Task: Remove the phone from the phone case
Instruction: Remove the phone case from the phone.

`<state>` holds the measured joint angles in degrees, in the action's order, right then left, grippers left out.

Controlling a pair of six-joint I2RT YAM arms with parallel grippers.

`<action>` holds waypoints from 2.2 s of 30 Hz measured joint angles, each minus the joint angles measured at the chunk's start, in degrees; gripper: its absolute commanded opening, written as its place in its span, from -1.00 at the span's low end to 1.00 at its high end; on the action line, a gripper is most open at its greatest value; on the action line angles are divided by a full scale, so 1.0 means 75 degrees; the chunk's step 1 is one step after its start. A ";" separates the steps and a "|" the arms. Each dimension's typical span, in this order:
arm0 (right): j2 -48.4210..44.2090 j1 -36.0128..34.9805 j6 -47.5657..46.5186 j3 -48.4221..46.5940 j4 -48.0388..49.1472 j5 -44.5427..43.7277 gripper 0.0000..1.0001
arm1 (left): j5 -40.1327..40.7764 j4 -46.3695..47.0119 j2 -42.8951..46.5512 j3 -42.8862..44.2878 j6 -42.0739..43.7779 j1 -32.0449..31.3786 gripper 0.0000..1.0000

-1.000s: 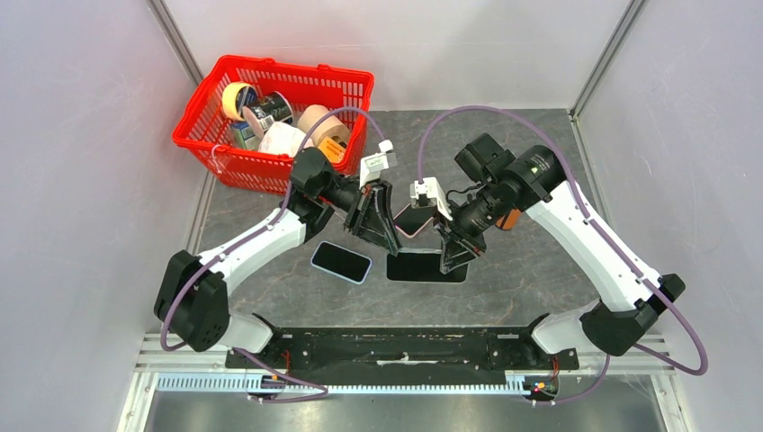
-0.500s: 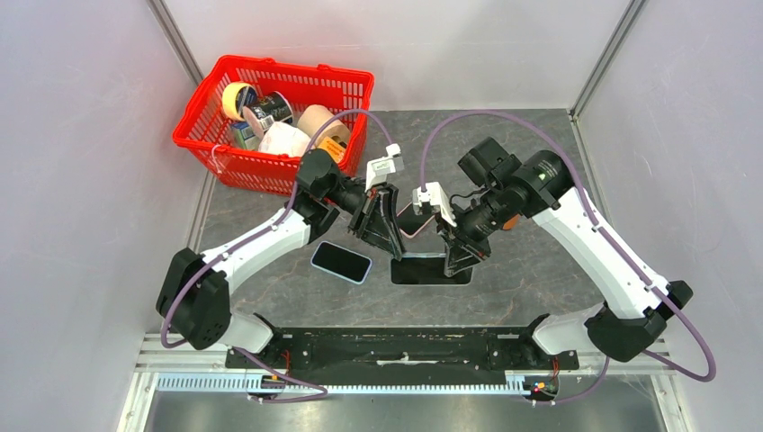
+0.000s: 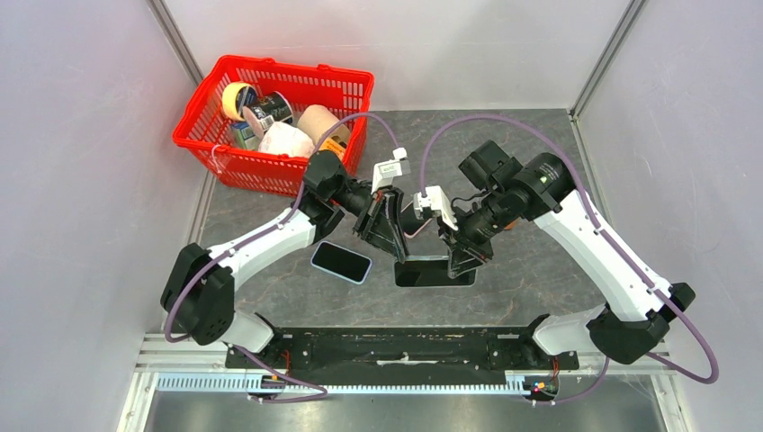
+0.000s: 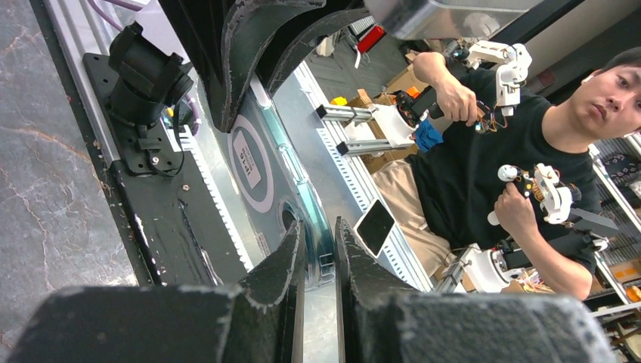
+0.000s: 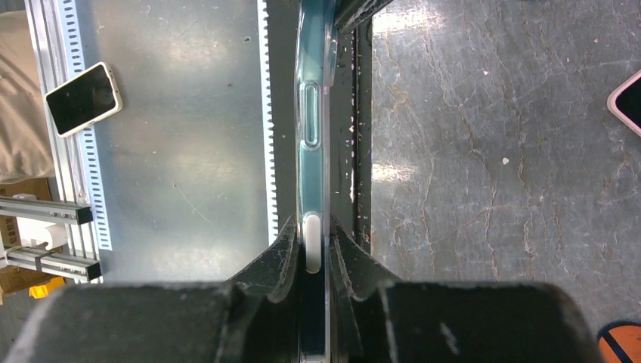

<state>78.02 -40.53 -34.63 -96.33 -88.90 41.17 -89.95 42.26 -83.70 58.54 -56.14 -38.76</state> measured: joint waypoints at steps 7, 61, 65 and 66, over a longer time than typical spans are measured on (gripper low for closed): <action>-0.0012 -0.0017 -0.0076 0.0044 -0.0076 -0.0137 -1.00 | -0.0003 0.0003 -0.0134 0.0000 0.0000 -0.0076 -0.95; 0.0058 -0.0274 -0.0624 0.0629 0.1454 -0.0463 -1.00 | 0.0003 0.4462 -0.2008 0.1014 -0.3459 0.0032 -0.23; 0.0050 -0.0204 -0.0513 0.0839 0.1781 -0.0493 -1.00 | 0.0029 0.5176 -0.1938 0.1142 -0.4124 0.0766 0.23; 0.0041 -0.0160 -0.0455 0.0912 0.1865 -0.0484 -1.00 | 0.0085 0.5249 -0.1880 0.1142 -0.4232 0.1017 0.34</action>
<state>78.32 -41.74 -38.04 -89.49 -74.91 37.54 -89.32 81.62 -97.80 67.11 -87.88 -31.14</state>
